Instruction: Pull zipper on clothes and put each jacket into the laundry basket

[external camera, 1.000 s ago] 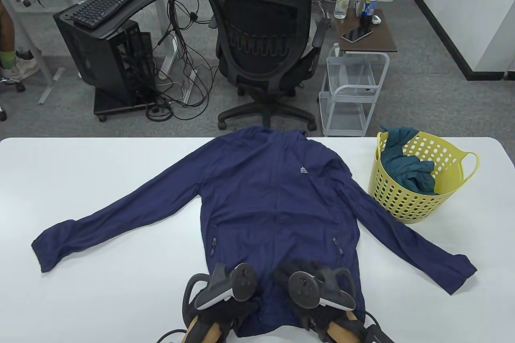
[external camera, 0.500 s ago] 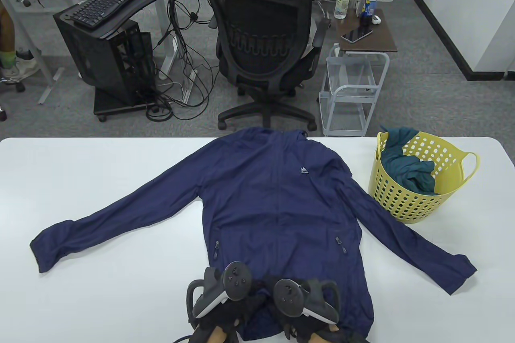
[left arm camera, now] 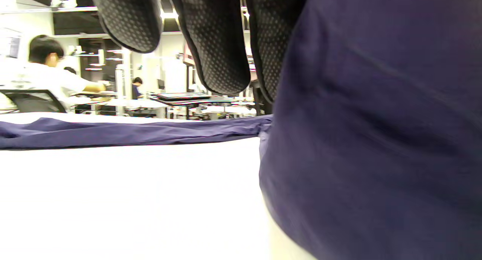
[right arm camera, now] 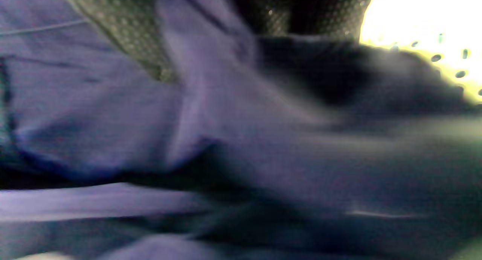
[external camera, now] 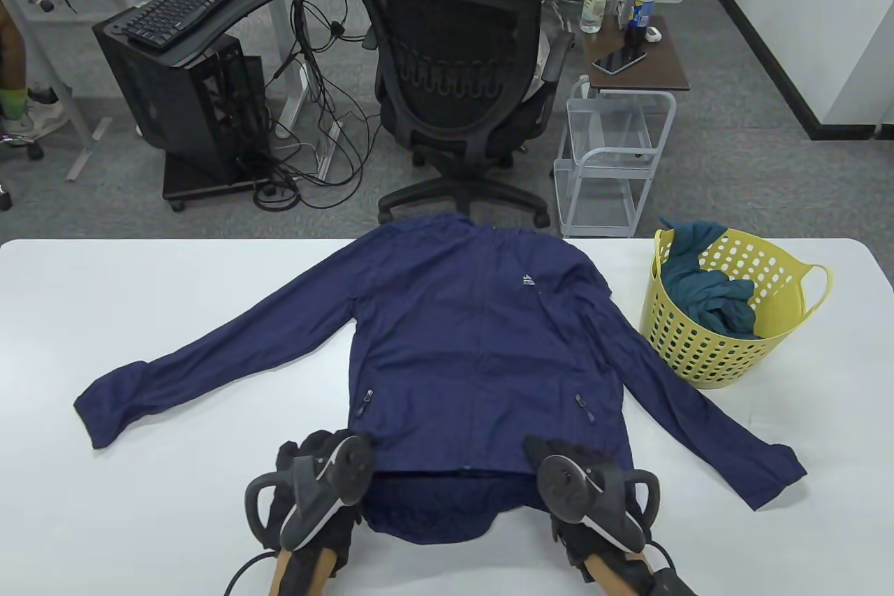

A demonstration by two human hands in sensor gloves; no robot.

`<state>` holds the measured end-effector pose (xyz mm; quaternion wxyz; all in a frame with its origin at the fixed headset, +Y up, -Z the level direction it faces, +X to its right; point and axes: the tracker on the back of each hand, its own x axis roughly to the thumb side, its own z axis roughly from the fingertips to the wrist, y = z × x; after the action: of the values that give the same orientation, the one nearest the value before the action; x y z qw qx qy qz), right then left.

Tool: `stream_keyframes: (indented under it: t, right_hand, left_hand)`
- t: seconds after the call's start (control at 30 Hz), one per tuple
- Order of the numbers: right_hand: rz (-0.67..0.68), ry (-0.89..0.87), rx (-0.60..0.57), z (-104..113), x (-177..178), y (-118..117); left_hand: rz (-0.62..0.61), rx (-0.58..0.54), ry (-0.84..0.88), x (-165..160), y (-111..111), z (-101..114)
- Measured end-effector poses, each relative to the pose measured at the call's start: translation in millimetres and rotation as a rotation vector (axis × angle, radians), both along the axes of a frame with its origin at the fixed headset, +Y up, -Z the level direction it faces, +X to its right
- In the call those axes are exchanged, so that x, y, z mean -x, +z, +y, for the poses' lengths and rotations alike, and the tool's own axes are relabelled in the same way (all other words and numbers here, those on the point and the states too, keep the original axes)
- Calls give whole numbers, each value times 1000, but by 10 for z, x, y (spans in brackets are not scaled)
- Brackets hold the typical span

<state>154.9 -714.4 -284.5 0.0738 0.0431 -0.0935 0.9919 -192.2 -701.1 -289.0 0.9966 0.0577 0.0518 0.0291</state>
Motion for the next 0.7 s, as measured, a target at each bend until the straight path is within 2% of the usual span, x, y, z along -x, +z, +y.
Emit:
stream_keyframes:
  t: [0.17,0.33,0.4,0.5,0.6,0.7]
  right_hand:
    - [-67,-107,65,68,-447,-59]
    - [-94,-113,201,95,-798,-78]
    - [-49,-176,288,48,-893,-106]
    - [-3,-203,340,-2,-862,-118]
    - [151,-246,443,-39,-769,-108]
    - [310,-387,546,-7,-761,-79]
  left_hand:
    - [72,21,85,429,4,101]
    - [65,136,190,759,23,121]
    - [15,240,259,839,30,85]
    - [-42,319,274,839,38,52]
    - [-201,416,344,781,43,20]
    - [-337,491,446,738,73,44]
